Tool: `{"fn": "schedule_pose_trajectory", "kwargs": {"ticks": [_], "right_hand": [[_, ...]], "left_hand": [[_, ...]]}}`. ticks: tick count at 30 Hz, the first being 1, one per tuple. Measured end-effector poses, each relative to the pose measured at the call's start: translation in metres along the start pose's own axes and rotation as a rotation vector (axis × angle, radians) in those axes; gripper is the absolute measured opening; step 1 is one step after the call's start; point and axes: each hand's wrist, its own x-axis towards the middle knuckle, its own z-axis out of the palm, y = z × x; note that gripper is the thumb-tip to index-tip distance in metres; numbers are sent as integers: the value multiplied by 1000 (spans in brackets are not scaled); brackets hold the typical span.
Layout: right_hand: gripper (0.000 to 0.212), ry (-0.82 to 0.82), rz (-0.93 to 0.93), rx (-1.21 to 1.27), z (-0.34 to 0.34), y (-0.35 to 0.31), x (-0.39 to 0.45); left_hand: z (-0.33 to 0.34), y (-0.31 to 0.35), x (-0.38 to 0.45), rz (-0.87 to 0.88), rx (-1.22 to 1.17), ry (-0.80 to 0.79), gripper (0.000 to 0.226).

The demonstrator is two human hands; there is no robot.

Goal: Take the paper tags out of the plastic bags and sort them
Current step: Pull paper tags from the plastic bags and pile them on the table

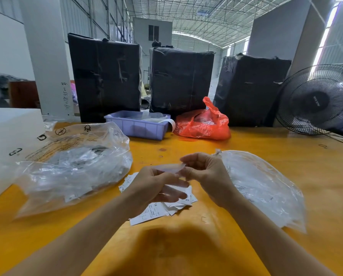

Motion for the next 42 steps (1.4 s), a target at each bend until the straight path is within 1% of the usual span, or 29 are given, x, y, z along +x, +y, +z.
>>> {"fn": "schedule_pose_trajectory", "kwargs": {"ticks": [1,3,6,8,9,11,12,13,15,17,18,19,20,21,24,25,26,28,29,30,31,32,34,36,38,40,42], "right_hand": [[19,-13,0,-29,0,0,-1],[17,-41,3,-74,3,0,-2],[15,-70,12,-110,5,1,-2],[16,-74,17,-133,6,0,-3],[17,-76,18,-141,6,0,-4],[20,-70,11,-165,4,-2,-3],[22,-39,1,-184,-1,-3,-1],[24,30,-16,-213,-9,-3,3],[24,275,-61,-317,-32,-2,11],[20,527,-79,-539,-62,6,15],[18,604,-58,-694,-77,12,14],[17,630,-18,-850,-89,20,12],[17,608,44,-995,-99,27,10],[20,551,120,-1120,-105,34,8],[24,296,408,-1405,-105,42,4],[23,271,454,-1481,-101,40,4],[21,290,458,-1545,-96,34,4],[22,443,315,-1586,-91,23,6],[23,517,186,-1532,-87,19,8],[23,541,47,-1436,-79,15,8],[23,509,-77,-1323,-68,11,8],[21,434,-175,-1213,-54,8,7],[19,205,-274,-1072,-22,9,7],[24,-72,-270,-1055,8,17,7],[36,-271,-167,-1148,26,25,12],[43,-380,-81,-1278,32,30,18],[35,-378,-101,-1335,32,34,20]], "left_hand": [[0,0,1,-13,6,-8,17],[0,0,1,-46,-19,-18,19],[-2,-1,2,-116,-66,-25,47],[-4,-3,5,-161,-114,-30,58],[-4,-4,6,-170,-133,-18,58],[-6,-8,8,-164,-137,40,50],[-7,-9,8,-152,-138,70,46],[-7,-10,9,-140,-145,95,43],[-10,-11,10,-126,-143,128,38],[-13,-13,10,-141,-122,148,35],[-13,-14,10,-157,-106,158,33],[-14,-15,10,-171,-82,172,31],[-14,-16,10,-181,-56,190,29],[-14,-16,10,-187,-31,211,27],[-17,-20,12,-146,77,316,26],[-19,-23,14,-97,147,369,24],[-22,-26,16,-37,247,432,22],[-26,-31,17,128,533,567,14],[-28,-33,17,228,682,602,11],[-29,-35,17,321,808,601,12],[-29,-38,17,388,903,577,17],[-29,-41,18,422,962,551,22],[-28,-44,19,450,992,555,28],[-28,-45,19,466,965,593,30],[-29,-45,19,468,927,617,29],[-31,-45,18,467,909,626,28],[-31,-45,18,466,904,626,27]]}}
